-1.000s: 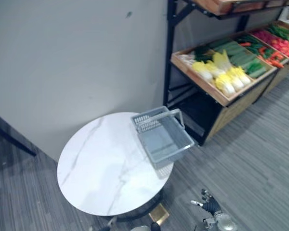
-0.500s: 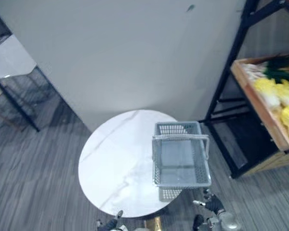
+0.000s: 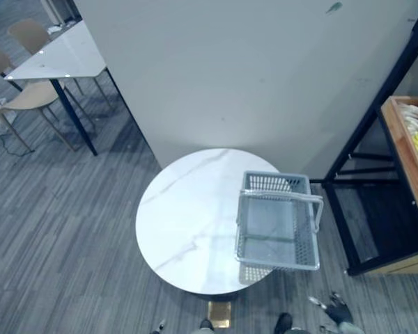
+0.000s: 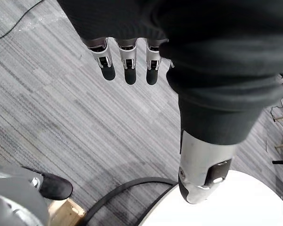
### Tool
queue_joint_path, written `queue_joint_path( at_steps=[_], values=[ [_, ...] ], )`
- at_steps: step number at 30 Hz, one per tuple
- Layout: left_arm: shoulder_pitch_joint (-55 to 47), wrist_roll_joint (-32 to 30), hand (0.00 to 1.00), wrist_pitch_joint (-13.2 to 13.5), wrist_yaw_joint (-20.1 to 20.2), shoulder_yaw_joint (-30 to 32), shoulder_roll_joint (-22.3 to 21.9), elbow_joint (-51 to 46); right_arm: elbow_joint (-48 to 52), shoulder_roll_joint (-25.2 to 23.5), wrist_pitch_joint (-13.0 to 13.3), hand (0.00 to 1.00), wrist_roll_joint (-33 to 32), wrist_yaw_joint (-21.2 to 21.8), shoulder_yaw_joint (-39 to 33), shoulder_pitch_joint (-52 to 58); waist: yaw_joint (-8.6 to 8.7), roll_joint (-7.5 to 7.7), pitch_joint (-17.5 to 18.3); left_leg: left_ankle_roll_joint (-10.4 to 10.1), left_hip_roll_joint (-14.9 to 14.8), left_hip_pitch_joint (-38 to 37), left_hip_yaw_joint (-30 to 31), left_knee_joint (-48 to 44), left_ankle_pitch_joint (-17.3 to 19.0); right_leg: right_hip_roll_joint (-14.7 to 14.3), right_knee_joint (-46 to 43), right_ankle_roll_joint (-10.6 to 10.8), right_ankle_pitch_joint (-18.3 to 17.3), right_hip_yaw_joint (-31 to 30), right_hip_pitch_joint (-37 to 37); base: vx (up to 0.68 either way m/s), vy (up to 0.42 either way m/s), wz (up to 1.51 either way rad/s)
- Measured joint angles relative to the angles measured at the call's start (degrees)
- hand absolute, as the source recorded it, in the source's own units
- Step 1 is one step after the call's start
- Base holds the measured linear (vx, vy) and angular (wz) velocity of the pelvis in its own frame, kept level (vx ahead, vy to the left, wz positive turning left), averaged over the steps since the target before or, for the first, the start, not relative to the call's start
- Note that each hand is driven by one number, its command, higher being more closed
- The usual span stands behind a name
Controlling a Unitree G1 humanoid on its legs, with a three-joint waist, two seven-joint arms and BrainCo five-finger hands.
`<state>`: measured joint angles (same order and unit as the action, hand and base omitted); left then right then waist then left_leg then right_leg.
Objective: Pick vegetable in the basket
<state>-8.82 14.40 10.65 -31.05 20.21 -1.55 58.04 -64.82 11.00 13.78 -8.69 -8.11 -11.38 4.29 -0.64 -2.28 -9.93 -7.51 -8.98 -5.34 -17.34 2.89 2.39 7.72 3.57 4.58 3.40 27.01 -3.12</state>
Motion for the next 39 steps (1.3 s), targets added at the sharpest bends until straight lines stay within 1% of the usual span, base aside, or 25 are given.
queue_joint_path(
  at_steps=[1,3,4,5,8,10,12,13,14,15,16,17,18,20,21,22,24,27,28,29,30,32,35,38,39],
  values=[
    [0.0,-0.1,0.00,-0.1,0.0,0.5,0.1,0.6,-0.8,0.7,-0.4,0.00,0.0,-0.6,-2.2,0.1,0.17,0.02,0.1,0.0,0.1,-0.2,-0.3,0.4,-0.2,0.0,0.2,0.1,0.0,-0.1,0.0,0.00,0.035,-0.12],
    [-1.1,-1.8,0.00,-0.4,0.0,1.9,0.2,1.9,-1.7,4.2,-2.6,0.00,0.4,-4.3,-11.0,0.2,0.40,0.02,0.2,0.0,0.1,-1.7,-2.8,2.0,-0.6,-0.1,0.3,0.2,0.3,-1.4,0.1,0.02,0.033,-0.28],
    [-1.3,-2.1,0.00,-0.5,0.0,2.3,0.2,2.2,-1.9,5.2,-3.0,0.00,0.4,-4.9,-13.0,0.2,0.43,-0.08,0.3,-0.1,0.1,-2.0,-3.3,2.2,-0.7,-0.1,0.3,0.3,0.3,-1.8,0.1,0.04,0.035,-0.40],
    [-1.7,-2.2,0.00,-0.9,0.1,2.7,0.5,3.0,-3.2,7.5,-3.7,0.00,0.5,-5.8,-17.8,-0.4,0.45,-0.18,1.4,-0.5,0.1,-2.1,-4.3,2.5,-0.9,-0.2,0.2,0.6,0.6,-2.5,0.8,0.05,0.023,-0.27],
    [-1.7,-2.3,0.00,-1.3,0.5,2.8,0.8,3.1,-4.3,10.5,-6.3,0.00,1.6,-7.1,-24.3,-2.2,0.57,0.13,1.9,-0.5,0.1,-2.5,-5.2,2.8,-1.1,-0.3,0.2,0.0,1.0,-3.1,1.1,0.06,0.015,-0.16],
    [-2.0,-2.4,0.00,-1.4,0.7,2.8,0.8,3.2,-3.8,12.1,-7.3,0.00,2.2,-7.8,-24.3,-4.2,0.61,0.45,2.1,-0.9,0.1,-3.3,-6.3,2.8,-0.8,-0.4,0.2,0.1,1.0,-4.1,1.1,0.04,0.012,-0.28],
    [-1.9,-4.0,0.00,-1.4,1.3,2.7,0.8,3.2,-0.5,12.8,-7.4,0.00,2.3,-7.9,-21.7,-5.4,0.69,0.77,2.3,-1.2,0.1,-3.9,-7.3,2.8,-0.6,-0.5,0.1,0.1,1.0,-5.1,1.1,0.03,0.012,-0.26],
    [-2.0,-4.4,0.00,-1.4,1.6,2.6,0.8,3.2,5.0,12.9,-7.5,0.00,2.7,-7.9,-18.2,-5.6,0.87,1.04,2.7,-1.3,0.1,-3.8,-7.8,2.8,-0.5,-0.5,0.0,0.1,1.0,-5.6,1.7,0.00,0.008,-0.25],
    [-2.0,-4.5,0.00,-1.4,1.6,2.3,0.8,3.0,13.8,12.9,-7.5,0.00,4.4,-7.9,-14.0,-5.3,1.56,1.20,2.7,-1.4,0.2,-3.7,-8.3,2.7,-0.5,-0.4,-0.3,0.1,1.1,-6.0,2.4,-0.01,0.006,-0.22],
    [-2.0,-4.5,0.00,-1.4,1.6,2.0,0.9,3.0,18.7,13.0,-7.3,0.00,5.6,-7.9,-11.8,-5.2,1.98,1.27,2.8,-1.4,0.2,-3.5,-8.5,2.7,-0.5,-0.4,-0.5,0.1,1.1,-6.4,2.8,-0.01,0.004,-0.22],
    [-2.0,-4.5,0.00,-1.6,1.7,1.2,1.1,2.9,27.7,13.7,-6.5,0.00,8.8,-7.9,-8.2,-5.0,2.28,1.42,3.0,-1.4,0.3,-2.8,-8.7,2.5,-0.5,-0.4,-0.8,0.1,1.1,-7.0,4.0,-0.02,-0.005,-0.17],
    [-1.7,-4.5,0.00,-1.9,1.8,0.4,1.5,2.7,32.9,14.4,-5.6,0.00,10.8,-7.9,-6.6,-5.1,2.22,1.57,3.1,-1.3,0.4,-2.6,-8.7,2.5,-0.5,-0.4,-0.8,0.1,1.2,-7.2,4.4,-0.01,-0.014,-0.10],
    [-1.4,-4.5,0.00,-2.1,2.0,-0.4,2.0,2.2,37.0,15.9,-5.0,0.00,13.1,-7.7,-4.9,-5.5,2.13,1.83,3.2,-1.3,0.4,-2.3,-8.6,2.5,-0.5,-0.4,-0.8,0.1,1.2,-7.1,4.6,0.00,0.000,0.00],
    [-1.4,-4.5,0.00,-2.3,2.2,-1.0,2.4,1.0,40.2,18.8,-4.6,0.00,15.8,-7.0,-1.0,-7.0,2.05,2.12,3.6,-1.3,0.4,-2.0,-8.2,2.5,-0.5,-0.4,-0.8,0.1,1.2,-6.7,4.7,0.01,-0.017,0.08],
    [-1.4,-4.5,0.00,-2.4,2.3,-1.2,2.5,0.9,40.6,19.3,-4.6,0.00,16.2,-6.7,-0.2,-7.2,2.06,2.27,3.7,-1.2,0.4,-1.9,-8.1,2.5,-0.6,-0.4,-0.8,0.1,1.2,-6.6,4.8,0.02,-0.009,0.12],
    [-1.3,-4.8,0.00,-2.6,2.6,-2.0,2.9,0.7,42.5,21.0,-3.8,0.00,18.0,-5.4,3.3,-7.8,2.08,2.81,3.6,-1.3,0.5,-1.7,-7.5,2.5,-0.6,-0.3,-0.9,0.2,1.2,-6.3,4.8,0.02,-0.005,0.12],
    [-1.3,-6.1,0.00,-3.4,2.7,-2.1,3.0,0.7,44.9,22.5,-3.1,0.00,21.2,-4.0,7.9,-8.7,2.03,3.15,3.8,-1.3,0.5,-1.6,-7.1,2.5,-0.6,-0.2,-1.0,0.2,1.2,-5.9,4.8,0.03,-0.003,0.10],
    [-1.1,-6.5,0.00,-3.7,4.1,-2.8,3.1,0.7,46.4,24.8,-1.3,0.00,26.0,-0.8,16.7,-12.8,1.91,3.16,3.7,-1.2,1.1,-1.3,-6.8,2.5,-0.6,0.2,-1.1,0.2,1.3,-5.5,4.9,0.01,0.008,0.07],
    [-1.2,-6.5,0.00,-3.7,4.5,-2.9,3.1,0.7,46.4,24.9,-1.1,0.00,26.6,-0.2,18.1,-13.6,1.84,3.15,3.7,-1.2,1.2,-1.2,-6.7,2.5,-0.7,0.2,-1.1,0.2,1.3,-5.5,4.9,-0.01,-0.002,0.08],
    [-1.2,-6.5,0.00,-3.7,4.9,-3.0,3.2,0.7,46.2,25.4,-0.9,0.00,27.6,0.7,21.6,-15.8,1.67,3.15,3.7,-1.2,1.3,-1.0,-6.6,2.5,-0.7,0.2,-1.1,0.3,1.3,-5.5,5.0,-0.01,-0.012,0.06],
    [-1.1,-6.5,0.00,-3.8,5.0,-3.0,3.2,0.7,46.2,25.5,-0.8,0.00,27.9,0.9,22.3,-16.3,1.64,3.15,3.7,-1.2,1.3,-1.0,-6.5,2.5,-0.7,0.2,-1.1,0.3,1.3,-5.5,5.0,-0.02,-0.017,0.07],
    [-1.2,-6.4,0.00,-3.8,5.7,-3.3,3.3,0.7,45.1,26.4,-0.4,0.00,28.9,1.8,28.5,-20.2,0.75,3.21,3.6,-1.1,1.5,-0.9,-6.2,2.5,-0.8,0.3,-1.1,0.4,1.4,-5.4,5.0,-0.02,-0.011,0.04],
    [-0.7,-6.1,0.00,-3.7,6.6,-4.8,3.8,0.6,41.0,26.4,0.7,0.00,31.2,2.5,35.0,-26.4,0.07,3.37,2.7,-0.7,1.7,-0.7,-5.6,2.5,-1.0,0.4,-1.2,0.4,1.5,-5.1,5.0,-0.03,-0.014,0.07],
    [0.3,-5.5,0.00,-3.6,6.6,-5.3,4.0,0.4,36.9,26.3,0.7,0.00,32.7,2.5,38.8,-32.0,-1.20,3.41,1.1,-0.3,1.8,0.5,-5.4,2.5,-1.4,0.6,-1.1,0.3,2.0,-5.0,6.0,-0.06,-0.016,0.04],
    [0.3,-5.5,0.00,-3.6,6.5,-5.3,4.0,0.2,36.1,26.3,0.6,0.00,33.4,2.5,39.4,-33.1,-1.21,3.46,0.7,-0.3,1.9,0.7,-5.2,2.5,-1.5,0.6,-1.0,0.3,2.1,-4.9,6.1,-0.04,-0.022,0.12]
  ],
)
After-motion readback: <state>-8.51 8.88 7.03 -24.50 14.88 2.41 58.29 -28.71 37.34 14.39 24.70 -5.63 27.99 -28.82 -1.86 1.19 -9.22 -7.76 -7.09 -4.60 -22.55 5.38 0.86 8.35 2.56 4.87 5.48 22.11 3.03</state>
